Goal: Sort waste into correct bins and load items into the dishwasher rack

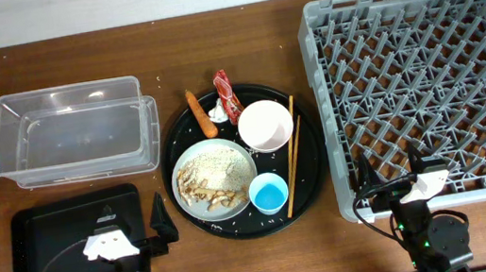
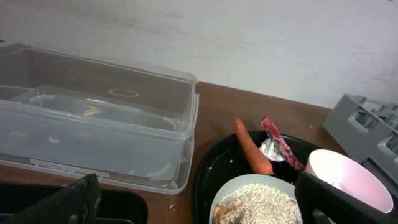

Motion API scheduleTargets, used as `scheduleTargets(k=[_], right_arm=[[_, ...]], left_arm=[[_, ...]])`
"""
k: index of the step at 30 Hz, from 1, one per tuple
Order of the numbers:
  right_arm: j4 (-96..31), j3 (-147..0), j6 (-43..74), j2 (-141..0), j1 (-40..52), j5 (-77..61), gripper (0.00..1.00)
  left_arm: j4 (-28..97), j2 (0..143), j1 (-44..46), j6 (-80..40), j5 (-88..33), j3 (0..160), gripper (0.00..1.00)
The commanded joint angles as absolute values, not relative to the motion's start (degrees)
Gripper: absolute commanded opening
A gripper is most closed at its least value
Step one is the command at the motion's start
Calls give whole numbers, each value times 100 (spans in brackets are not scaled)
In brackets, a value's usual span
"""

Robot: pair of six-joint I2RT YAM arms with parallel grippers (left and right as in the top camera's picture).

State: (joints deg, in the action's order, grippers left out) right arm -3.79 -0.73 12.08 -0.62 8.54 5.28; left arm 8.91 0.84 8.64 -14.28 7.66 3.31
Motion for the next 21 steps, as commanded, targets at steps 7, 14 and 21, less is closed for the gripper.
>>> scheduleTargets(k=[7, 14, 21], right_arm=[[-405, -32, 1251, -21, 823, 558, 98], [-360, -32, 1253, -21, 823, 93, 99], [-1264, -1699, 1767, -381, 823, -1262, 98]], left_arm=[[858, 30, 882, -1339, 727, 255, 99], [819, 30, 882, -1341, 180, 255, 99], [790, 604, 882, -1428, -530, 1662, 99]])
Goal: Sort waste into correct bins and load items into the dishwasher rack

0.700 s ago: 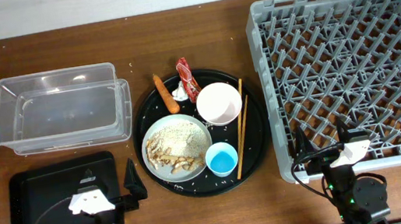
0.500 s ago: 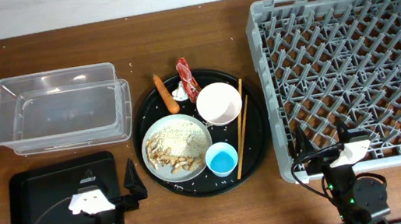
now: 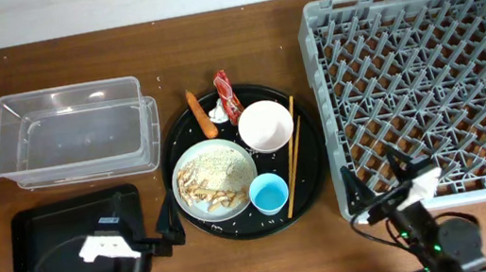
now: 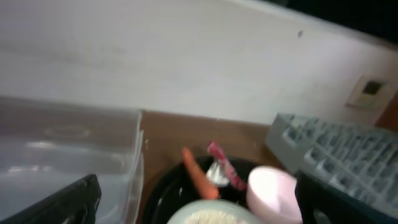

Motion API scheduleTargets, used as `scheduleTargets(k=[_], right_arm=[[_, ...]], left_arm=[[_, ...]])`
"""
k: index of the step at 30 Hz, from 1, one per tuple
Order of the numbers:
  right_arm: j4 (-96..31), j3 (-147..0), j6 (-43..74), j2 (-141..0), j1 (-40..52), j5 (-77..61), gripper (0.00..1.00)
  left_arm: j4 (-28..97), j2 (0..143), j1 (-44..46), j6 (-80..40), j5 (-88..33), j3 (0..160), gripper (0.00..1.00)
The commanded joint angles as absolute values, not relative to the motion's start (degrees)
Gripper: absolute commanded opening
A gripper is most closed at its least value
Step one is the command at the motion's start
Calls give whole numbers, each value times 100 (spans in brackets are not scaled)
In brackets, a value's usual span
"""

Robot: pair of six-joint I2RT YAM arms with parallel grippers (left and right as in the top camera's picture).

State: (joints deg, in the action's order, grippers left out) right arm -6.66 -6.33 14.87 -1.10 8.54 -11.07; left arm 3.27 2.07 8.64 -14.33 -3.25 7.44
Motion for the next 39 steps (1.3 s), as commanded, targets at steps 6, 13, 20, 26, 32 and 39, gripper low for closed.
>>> scheduleTargets(k=[6, 13, 20, 26, 32, 39], right_arm=[[-5900, -6862, 1638, -5205, 823, -1291, 98], [-6799, -7603, 1662, -7137, 823, -1328, 98], [-6884, -7603, 1660, -7142, 823, -1328, 98], [-6954, -7599, 1660, -7142, 823, -1326, 99], [-6471, -7599, -644, -7142, 829, -5621, 83], [-4582, -7599, -237, -7164, 1732, -6473, 81]], left_arm=[[5308, 5913, 884, -1422, -1573, 6617, 99], [5876, 8254, 1955, -497, -2674, 6947, 99], [5076, 9585, 4115, -1863, 198, 6947, 68], [5784, 9679, 3913, -1865, 73, 7861, 0], [6683, 8694, 801, 602, -6184, 8372, 0], [6932, 8691, 596, 786, -8206, 8372, 0]])
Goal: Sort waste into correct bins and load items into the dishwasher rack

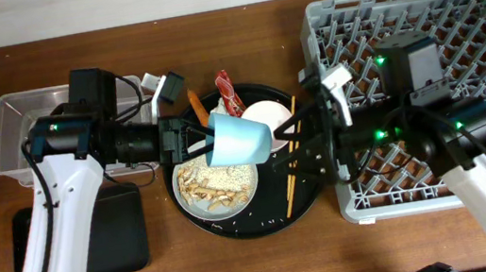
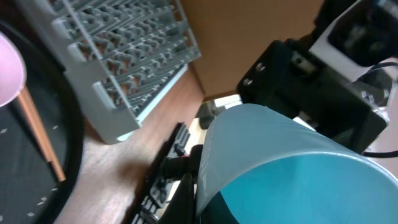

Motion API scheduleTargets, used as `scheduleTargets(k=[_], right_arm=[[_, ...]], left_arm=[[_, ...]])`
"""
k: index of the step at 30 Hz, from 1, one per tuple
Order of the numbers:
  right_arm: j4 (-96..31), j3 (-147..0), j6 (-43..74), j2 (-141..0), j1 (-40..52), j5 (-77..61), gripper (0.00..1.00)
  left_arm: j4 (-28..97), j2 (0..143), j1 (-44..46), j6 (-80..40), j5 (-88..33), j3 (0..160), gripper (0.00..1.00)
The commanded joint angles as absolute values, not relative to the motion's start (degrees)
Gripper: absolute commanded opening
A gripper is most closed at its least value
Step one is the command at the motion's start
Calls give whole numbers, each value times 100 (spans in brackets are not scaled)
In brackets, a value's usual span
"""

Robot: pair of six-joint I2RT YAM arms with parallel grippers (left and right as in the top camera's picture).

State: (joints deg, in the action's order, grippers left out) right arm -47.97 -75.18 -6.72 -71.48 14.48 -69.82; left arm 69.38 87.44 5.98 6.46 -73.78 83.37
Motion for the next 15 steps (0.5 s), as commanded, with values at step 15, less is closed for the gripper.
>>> scheduleTargets(k=[15], right_arm=[[-3872, -7599, -62, -7371, 1728, -6259, 77]], left_arm=[[7105, 8663, 961, 816, -8573, 8372, 0]])
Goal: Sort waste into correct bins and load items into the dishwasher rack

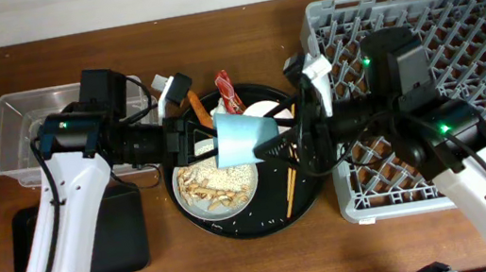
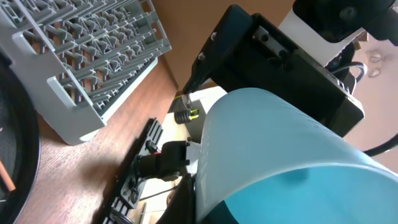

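Observation:
My left gripper (image 1: 210, 143) is shut on the rim of the blue cup (image 1: 246, 140), which is held on its side above the black round tray (image 1: 316, 178). In the left wrist view the blue cup (image 2: 280, 149) fills the lower right. My right gripper (image 1: 284, 143) reaches in from the right, fingers spread close to the cup's base; whether they touch it cannot be told. On the tray lie a plate of rice scraps (image 1: 216, 183), a white bowl (image 1: 270, 109), chopsticks (image 1: 290, 186), a carrot (image 1: 194, 102) and a red wrapper (image 1: 225, 91).
The grey dishwasher rack (image 1: 458, 39) fills the right side of the table. A clear plastic bin (image 1: 18, 125) stands at the back left, a black bin (image 1: 40, 250) in front of it. The right arm's black body (image 2: 273, 62) looms behind the cup.
My right gripper has come a little further left, closer to the cup's base. The left gripper still holds the cup over the tray, barely shifted.
Both arms rested at the table's front edge while the blue cup stood on the tray beside the plate, and they had only stirred a moment later. Then my left gripper held the cup above the tray with the right arm reaching in, now closer.

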Motion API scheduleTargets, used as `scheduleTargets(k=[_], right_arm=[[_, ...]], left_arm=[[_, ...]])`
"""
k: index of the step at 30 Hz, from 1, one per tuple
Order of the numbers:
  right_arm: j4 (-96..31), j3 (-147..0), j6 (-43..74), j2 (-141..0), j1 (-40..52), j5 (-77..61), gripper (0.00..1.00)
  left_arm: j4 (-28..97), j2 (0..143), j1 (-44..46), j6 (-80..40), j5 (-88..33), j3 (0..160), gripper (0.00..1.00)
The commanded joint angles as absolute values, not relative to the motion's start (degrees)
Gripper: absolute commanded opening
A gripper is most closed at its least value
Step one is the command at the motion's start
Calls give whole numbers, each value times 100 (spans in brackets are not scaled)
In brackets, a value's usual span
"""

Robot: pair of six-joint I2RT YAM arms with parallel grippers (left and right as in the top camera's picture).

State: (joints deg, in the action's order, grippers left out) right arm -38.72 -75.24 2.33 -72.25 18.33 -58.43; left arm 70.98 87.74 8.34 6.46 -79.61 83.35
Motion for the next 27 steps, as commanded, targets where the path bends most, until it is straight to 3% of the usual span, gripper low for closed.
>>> scheduleTargets(k=[1, 2, 5, 7, 9, 11, 12, 15, 16, 17, 18, 19, 20, 22, 24, 25, 27], right_arm=[[-3900, -7599, -60, -7373, 1743, -6333, 68], [-3924, -7599, -62, -7378, 1820, -6342, 67], [-3964, -7599, -58, -7378, 2152, -6001, 49], [-3966, -7599, -43, -7369, 2132, -5861, 43], [-3988, -7599, 93, -7354, 2132, -5566, 42], [-3975, -7599, 86, -7360, 2200, -5588, 65], [-3957, -7599, 71, -7367, 2265, -5586, 68], [-3942, -7599, -106, -7537, 2477, -5583, 68], [-3957, -7599, -106, -7526, 2467, -5586, 55], [-3929, -7599, -106, -7459, 2456, -5540, 53], [-3962, -7599, -99, -7269, 2346, -5419, 48], [-4088, -7599, 25, -7052, 2189, -5094, 46], [-4283, -7599, 248, -6869, 2008, -4659, 45], [-5264, -7599, 746, -6399, 1170, -3402, 43], [-6110, -7599, 1170, -6250, 231, -1984, 47], [-6576, -7599, 1393, -6292, -395, -1116, 47], [-7159, -7599, 1927, -6628, -1573, 266, 47]], left_arm=[[7102, 8663, 961, 873, -8576, 8372, 0], [7098, 8663, 961, 875, -8571, 8372, 0], [7100, 8663, 961, 919, -8569, 8372, 0], [7124, 8663, 961, 915, -8399, 8372, 0], [7124, 8663, 961, 915, -8399, 8372, 1], [7122, 8663, 976, 915, -8405, 8372, 1], [7120, 8663, 998, 917, -8403, 8372, 1], [7100, 8663, 1133, 961, -8399, 8372, 1], [7102, 8663, 1135, 961, -8396, 8372, 1], [7102, 8663, 1135, 961, -8396, 8372, 1], [7100, 8663, 1135, 958, -8396, 8372, 10], [7100, 8663, 1135, 958, -8370, 8372, 26], [7100, 8663, 1135, 956, -8250, 8372, 58], [7100, 8663, 1135, 956, -8204, 8372, 73], [7100, 8663, 1135, 956, -8110, 8372, 80], [7102, 8663, 1135, 956, -7996, 8372, 96], [7100, 8663, 1135, 958, -7896, 8372, 97]])
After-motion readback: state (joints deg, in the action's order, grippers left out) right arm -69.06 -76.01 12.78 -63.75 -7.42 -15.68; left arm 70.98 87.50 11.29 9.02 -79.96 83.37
